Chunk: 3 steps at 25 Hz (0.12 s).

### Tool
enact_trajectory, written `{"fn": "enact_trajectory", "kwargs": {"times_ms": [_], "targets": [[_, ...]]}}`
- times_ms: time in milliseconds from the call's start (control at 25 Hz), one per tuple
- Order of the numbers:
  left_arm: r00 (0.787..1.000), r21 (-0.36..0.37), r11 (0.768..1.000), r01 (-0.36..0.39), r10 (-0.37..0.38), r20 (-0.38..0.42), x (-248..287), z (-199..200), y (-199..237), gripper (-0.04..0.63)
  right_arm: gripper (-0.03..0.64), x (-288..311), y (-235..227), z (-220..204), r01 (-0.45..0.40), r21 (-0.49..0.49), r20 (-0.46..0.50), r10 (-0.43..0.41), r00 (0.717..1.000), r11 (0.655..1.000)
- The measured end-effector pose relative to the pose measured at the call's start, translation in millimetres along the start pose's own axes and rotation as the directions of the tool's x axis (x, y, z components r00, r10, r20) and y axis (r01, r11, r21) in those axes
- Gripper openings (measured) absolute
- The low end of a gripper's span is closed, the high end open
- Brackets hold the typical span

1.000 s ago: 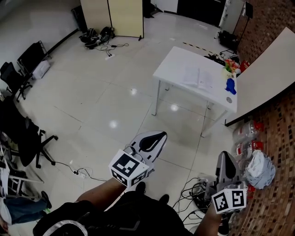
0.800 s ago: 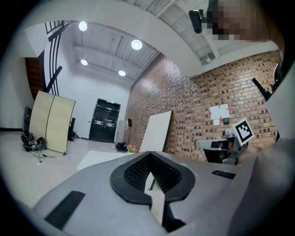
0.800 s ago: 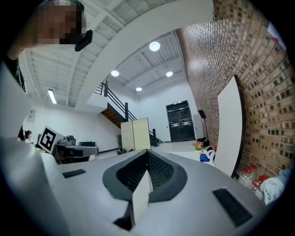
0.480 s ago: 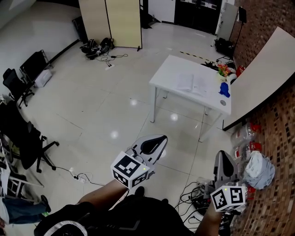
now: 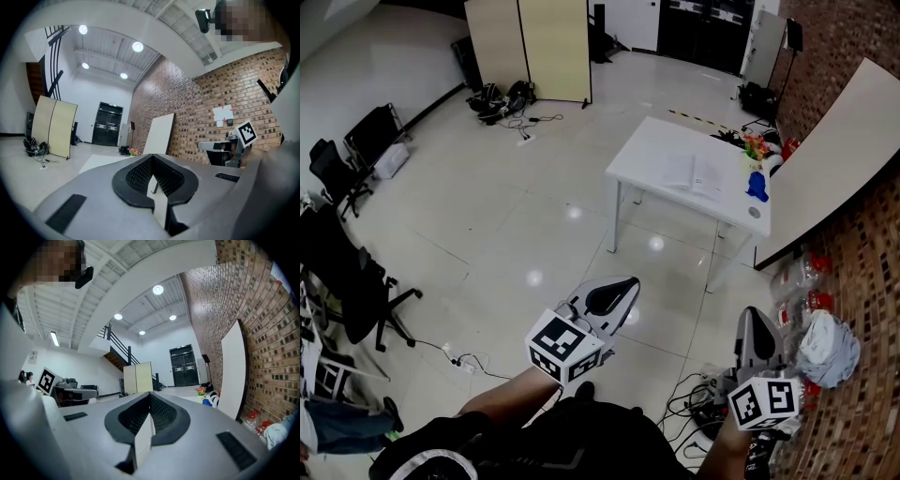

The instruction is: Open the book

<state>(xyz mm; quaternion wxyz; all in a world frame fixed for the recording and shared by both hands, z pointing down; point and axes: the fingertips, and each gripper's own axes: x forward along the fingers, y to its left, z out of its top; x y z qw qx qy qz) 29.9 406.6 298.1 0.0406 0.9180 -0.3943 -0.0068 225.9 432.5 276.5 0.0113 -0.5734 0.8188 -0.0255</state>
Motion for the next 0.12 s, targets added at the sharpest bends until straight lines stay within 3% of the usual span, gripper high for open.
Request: {"fn": "enact_trajectory", "kwargs": {"times_ms": [120], "targets": [[1.0,0.0,1.0,-0.003,0.003,-0.002,0.1,0.6,-1.2,-0.005,0.002,-0.4,-1.4,2.7,-0.001,-0.003,0.002,0.001,1.0,1.0]]}}
